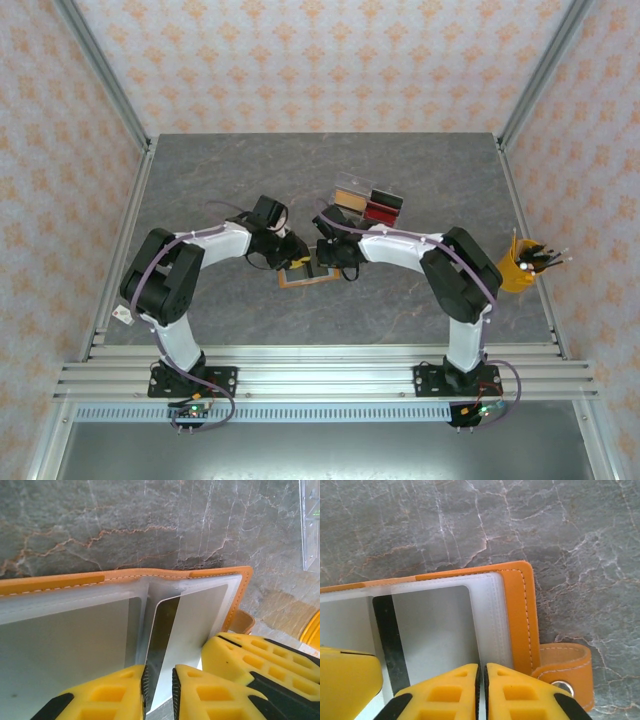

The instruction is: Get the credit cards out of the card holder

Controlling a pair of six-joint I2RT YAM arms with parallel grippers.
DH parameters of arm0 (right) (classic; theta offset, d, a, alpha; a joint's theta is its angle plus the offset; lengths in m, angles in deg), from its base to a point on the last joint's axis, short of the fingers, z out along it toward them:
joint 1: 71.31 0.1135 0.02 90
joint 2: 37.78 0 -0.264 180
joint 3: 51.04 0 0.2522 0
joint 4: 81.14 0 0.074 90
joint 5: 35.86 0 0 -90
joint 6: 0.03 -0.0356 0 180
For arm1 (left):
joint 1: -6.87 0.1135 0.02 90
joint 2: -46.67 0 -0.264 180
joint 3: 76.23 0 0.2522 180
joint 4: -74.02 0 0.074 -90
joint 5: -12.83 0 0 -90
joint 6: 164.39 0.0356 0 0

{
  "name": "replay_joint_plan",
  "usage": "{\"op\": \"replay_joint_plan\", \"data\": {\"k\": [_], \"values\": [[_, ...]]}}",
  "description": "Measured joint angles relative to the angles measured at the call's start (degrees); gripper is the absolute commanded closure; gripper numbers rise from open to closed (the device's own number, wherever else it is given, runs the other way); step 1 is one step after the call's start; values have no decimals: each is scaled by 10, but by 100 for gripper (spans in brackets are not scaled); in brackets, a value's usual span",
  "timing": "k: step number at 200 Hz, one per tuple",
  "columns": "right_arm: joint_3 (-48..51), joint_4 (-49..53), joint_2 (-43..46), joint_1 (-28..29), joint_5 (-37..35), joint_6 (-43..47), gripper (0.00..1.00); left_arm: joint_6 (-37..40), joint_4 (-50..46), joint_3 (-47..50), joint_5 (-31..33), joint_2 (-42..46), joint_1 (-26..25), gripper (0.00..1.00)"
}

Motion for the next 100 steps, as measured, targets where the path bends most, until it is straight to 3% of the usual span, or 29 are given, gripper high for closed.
{"op": "replay_joint_plan", "data": {"k": [100], "values": [[0,-1,-8,-5,10,-9,87,31,0,-5,-3,-16,0,73]]}}
